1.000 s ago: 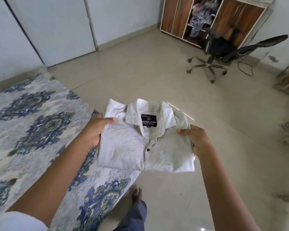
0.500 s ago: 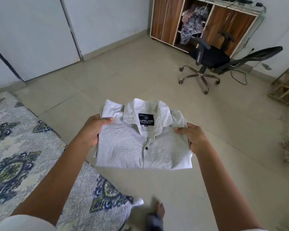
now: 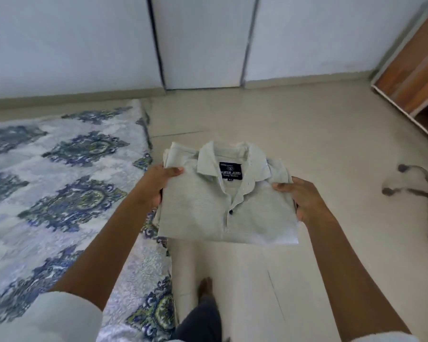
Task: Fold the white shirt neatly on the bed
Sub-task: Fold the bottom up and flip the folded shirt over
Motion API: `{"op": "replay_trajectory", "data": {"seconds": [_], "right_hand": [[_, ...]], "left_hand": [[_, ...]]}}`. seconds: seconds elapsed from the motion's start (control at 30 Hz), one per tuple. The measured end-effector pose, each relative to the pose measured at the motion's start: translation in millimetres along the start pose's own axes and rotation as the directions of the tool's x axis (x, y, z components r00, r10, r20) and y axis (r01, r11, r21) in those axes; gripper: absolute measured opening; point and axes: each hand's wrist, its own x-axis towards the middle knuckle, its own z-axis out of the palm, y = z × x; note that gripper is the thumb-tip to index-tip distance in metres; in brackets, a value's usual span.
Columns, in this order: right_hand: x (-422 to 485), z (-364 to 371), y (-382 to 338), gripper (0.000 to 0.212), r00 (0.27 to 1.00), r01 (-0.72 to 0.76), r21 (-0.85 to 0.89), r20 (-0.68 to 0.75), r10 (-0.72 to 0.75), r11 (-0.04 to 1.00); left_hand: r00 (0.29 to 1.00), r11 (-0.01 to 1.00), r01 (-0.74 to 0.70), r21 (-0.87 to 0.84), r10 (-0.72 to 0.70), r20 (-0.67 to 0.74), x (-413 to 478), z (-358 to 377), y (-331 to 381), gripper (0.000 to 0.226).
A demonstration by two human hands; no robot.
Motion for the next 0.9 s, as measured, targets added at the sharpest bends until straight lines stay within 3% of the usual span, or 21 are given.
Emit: {"op": "replay_trajectory", "data": {"seconds": [0.37, 0.67, 0.9], "right_hand": [[184, 200, -128, 0.016, 0.937, 0.052, -0.234, 0.348, 0.034, 0.971], [318, 401, -183, 0.021, 0.763, 0.274, -0.459, 0.638, 0.099, 0.845], [391, 550, -178, 0.022, 0.620, 0.510, -0.572, 0.762, 0.187, 0.642]], "left_hand": [[0.931, 0.972, -0.092, -0.214, 0.008, -0.364, 135, -101, 84, 0.014], [0.727, 0.873, -0.243, -0.424, -0.126, -0.675, 220, -167, 85, 0.026], [0.540, 0.737, -0.390, -0.552, -0.302, -0.785, 272, -190, 69, 0.016]]}}
